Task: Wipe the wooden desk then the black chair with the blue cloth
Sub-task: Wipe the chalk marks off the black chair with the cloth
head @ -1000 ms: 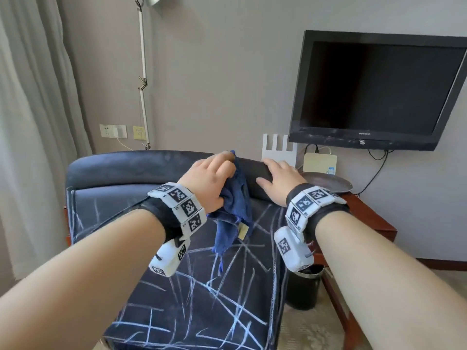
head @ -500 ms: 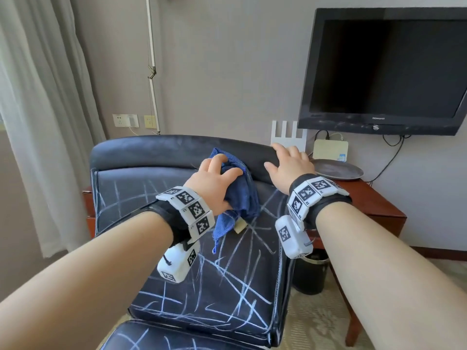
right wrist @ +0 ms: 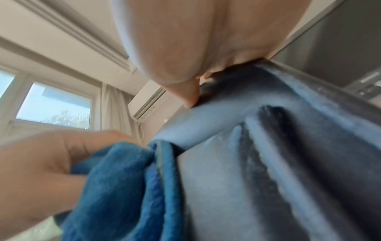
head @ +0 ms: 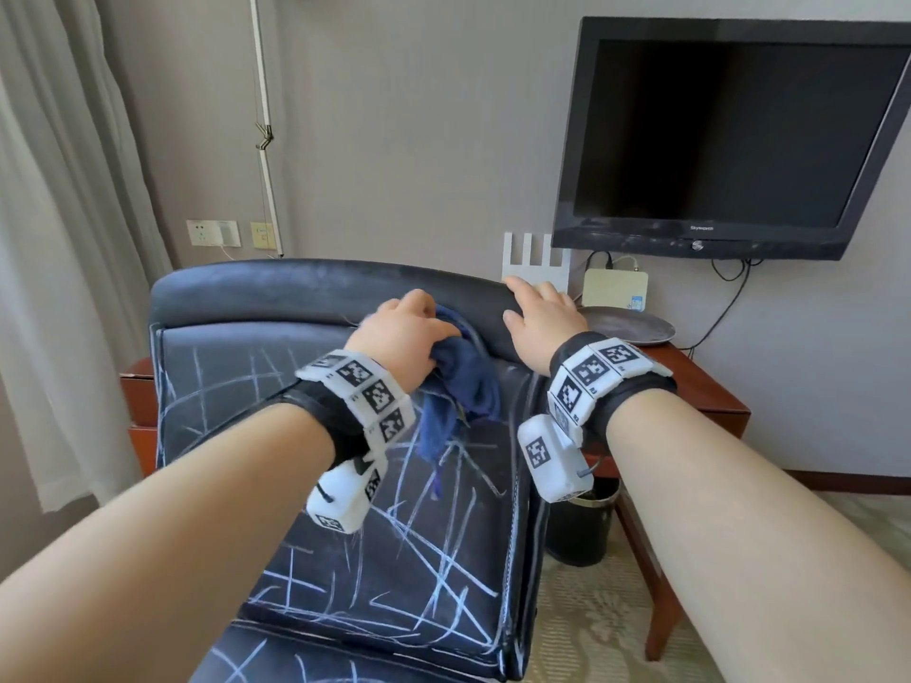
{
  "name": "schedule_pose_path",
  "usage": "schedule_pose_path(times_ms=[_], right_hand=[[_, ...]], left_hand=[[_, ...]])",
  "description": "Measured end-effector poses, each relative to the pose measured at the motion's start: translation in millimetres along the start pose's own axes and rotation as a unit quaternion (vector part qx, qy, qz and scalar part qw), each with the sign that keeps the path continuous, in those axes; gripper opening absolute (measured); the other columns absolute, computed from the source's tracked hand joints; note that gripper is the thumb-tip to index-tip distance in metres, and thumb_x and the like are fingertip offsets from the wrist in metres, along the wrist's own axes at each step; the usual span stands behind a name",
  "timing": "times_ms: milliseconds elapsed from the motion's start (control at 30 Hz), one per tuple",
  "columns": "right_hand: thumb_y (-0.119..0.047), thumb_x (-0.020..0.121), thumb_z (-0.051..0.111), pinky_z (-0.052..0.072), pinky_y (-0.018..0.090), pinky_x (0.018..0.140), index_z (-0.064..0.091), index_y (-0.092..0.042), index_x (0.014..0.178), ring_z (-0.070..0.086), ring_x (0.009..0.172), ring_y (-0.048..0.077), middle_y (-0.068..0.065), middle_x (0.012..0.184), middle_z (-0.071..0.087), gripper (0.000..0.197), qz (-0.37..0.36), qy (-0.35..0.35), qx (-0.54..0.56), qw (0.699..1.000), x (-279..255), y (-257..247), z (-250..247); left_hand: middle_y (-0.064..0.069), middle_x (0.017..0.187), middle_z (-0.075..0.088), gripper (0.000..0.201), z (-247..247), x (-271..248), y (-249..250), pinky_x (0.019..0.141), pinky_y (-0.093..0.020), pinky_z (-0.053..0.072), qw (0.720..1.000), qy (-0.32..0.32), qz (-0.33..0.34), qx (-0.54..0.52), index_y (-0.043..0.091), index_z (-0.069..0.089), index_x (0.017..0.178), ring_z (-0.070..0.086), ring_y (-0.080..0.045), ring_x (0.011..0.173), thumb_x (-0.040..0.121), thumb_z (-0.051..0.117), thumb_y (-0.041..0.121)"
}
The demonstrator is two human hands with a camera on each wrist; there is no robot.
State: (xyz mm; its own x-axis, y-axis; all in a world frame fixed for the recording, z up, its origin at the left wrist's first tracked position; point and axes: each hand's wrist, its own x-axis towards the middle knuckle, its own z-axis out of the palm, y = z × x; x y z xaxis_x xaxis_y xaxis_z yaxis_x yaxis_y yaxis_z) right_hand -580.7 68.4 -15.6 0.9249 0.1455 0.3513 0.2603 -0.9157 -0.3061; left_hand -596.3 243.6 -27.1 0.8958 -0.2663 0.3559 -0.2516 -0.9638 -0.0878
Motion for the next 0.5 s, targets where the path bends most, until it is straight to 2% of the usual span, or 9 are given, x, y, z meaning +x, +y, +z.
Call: schedule_pose_path(times_ms=[133, 233, 333, 400, 500], right_hand=[[-0.022, 0.100, 0.029, 0.025, 0.033, 0.105, 0.024, -0.025, 0.145, 0.030, 0.129, 0.028, 0.010, 0.141, 0.034, 0.046, 0.002, 0.004, 0.008, 1.000, 2, -2, 3], [-0.023, 0.100, 0.029, 0.026, 0.034, 0.105, 0.024, -0.025, 0.145, 0.030, 0.128, 0.029, 0.009, 0.141, 0.034, 0.046, 0.004, 0.007, 0.004, 1.000, 3, -5, 4], [-0.023, 0.099, 0.028, 0.028, 0.037, 0.103, 0.023, -0.026, 0.145, 0.030, 0.128, 0.029, 0.008, 0.141, 0.034, 0.045, 0.012, 0.014, -0.009, 1.000, 2, -4, 4], [-0.024, 0.099, 0.027, 0.029, 0.039, 0.103, 0.022, -0.027, 0.145, 0.030, 0.128, 0.029, 0.008, 0.142, 0.033, 0.046, 0.021, 0.011, -0.013, 1.000, 1, -2, 4], [-0.024, 0.099, 0.028, 0.027, 0.038, 0.104, 0.022, -0.027, 0.145, 0.029, 0.129, 0.029, 0.009, 0.142, 0.032, 0.046, 0.022, 0.004, -0.008, 1.000, -1, -1, 3]], left_hand=[[-0.007, 0.125, 0.038, 0.041, -3, 1, -39, 0.086, -0.036, 0.041, 0.996, -0.006, -0.086, 0.004, 0.028, 0.053, 0.126, 0.043, -0.033, 0.113, 0.086, 0.060, 0.022], [-0.009, 0.120, 0.038, 0.036, -6, -2, -56, 0.080, -0.035, 0.040, 0.992, -0.018, -0.121, 0.004, 0.022, 0.057, 0.120, 0.045, -0.034, 0.108, 0.085, 0.061, 0.018], [-0.010, 0.121, 0.038, 0.035, -10, -3, -55, 0.084, -0.038, 0.043, 0.991, -0.015, -0.131, -0.008, 0.021, 0.056, 0.120, 0.046, -0.035, 0.108, 0.085, 0.060, 0.023], [-0.010, 0.122, 0.038, 0.038, -9, -5, -43, 0.087, -0.037, 0.042, 0.991, -0.010, -0.128, -0.038, 0.024, 0.056, 0.124, 0.046, -0.035, 0.109, 0.086, 0.058, 0.022], [-0.008, 0.123, 0.040, 0.044, -5, -5, -4, 0.088, -0.035, 0.039, 0.992, 0.021, -0.064, -0.106, 0.031, 0.055, 0.128, 0.047, -0.032, 0.110, 0.086, 0.054, 0.018]])
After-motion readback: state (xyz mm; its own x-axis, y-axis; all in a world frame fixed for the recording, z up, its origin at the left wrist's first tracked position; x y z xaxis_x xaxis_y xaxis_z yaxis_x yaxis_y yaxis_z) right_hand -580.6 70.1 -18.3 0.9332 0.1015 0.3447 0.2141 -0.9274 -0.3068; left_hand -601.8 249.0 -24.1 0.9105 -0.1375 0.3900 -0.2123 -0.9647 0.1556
